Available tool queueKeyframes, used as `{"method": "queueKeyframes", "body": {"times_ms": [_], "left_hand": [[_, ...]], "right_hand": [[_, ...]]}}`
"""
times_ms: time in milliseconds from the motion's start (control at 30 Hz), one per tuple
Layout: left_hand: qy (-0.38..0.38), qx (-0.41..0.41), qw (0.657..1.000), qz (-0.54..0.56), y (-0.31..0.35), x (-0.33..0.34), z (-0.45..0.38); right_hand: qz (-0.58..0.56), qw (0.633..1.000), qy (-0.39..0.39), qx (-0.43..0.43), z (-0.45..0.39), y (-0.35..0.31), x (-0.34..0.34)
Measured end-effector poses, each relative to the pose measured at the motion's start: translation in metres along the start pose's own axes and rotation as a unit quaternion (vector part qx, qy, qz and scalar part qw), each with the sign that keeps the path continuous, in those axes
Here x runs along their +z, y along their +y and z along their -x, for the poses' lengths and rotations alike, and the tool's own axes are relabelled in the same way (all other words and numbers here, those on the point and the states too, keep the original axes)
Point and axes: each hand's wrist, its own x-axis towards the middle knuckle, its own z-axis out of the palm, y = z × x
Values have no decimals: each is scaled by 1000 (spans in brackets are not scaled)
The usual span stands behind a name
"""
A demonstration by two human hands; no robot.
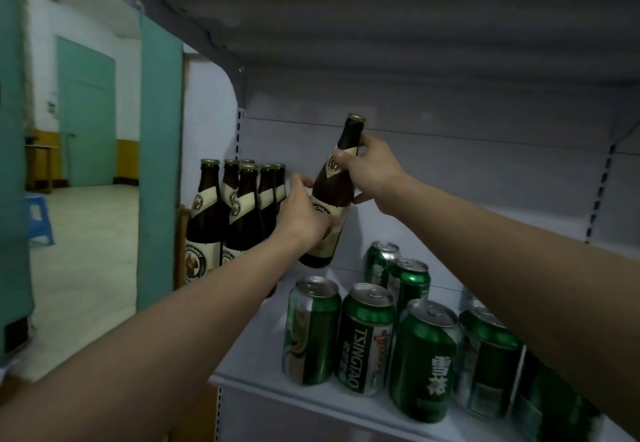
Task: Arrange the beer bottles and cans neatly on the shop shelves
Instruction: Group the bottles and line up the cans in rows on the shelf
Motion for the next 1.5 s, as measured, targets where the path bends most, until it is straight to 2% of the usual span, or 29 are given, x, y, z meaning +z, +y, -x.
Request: {"method": "queueKeyframes", "body": {"times_ms": [167, 267, 633, 967, 1200, 1300, 1500], "left_hand": [[-39, -15, 997, -59, -25, -7, -10], [-71, -59, 996, -13, -39, -5, -14], [-55, -132, 989, 41, -80, 11, -24], [-60, -115, 990, 51, -84, 18, -25], [-73, -133, 986, 67, -78, 22, -21], [-79, -133, 986, 54, -75, 20, -21], [-120, -80, 989, -23, -47, 10, -17]], "right_hand": [[24, 1000, -3, -12, -25, 23, 25], [33, 999, -13, -3, -36, 36, 42], [73, 995, -55, 32, -66, 83, 84], [60, 994, -80, 44, -81, 96, 94], [56, 990, -114, 65, -75, 97, 92], [80, 984, -125, 96, -73, 92, 87], [104, 981, -122, 109, -64, 74, 58]]}}
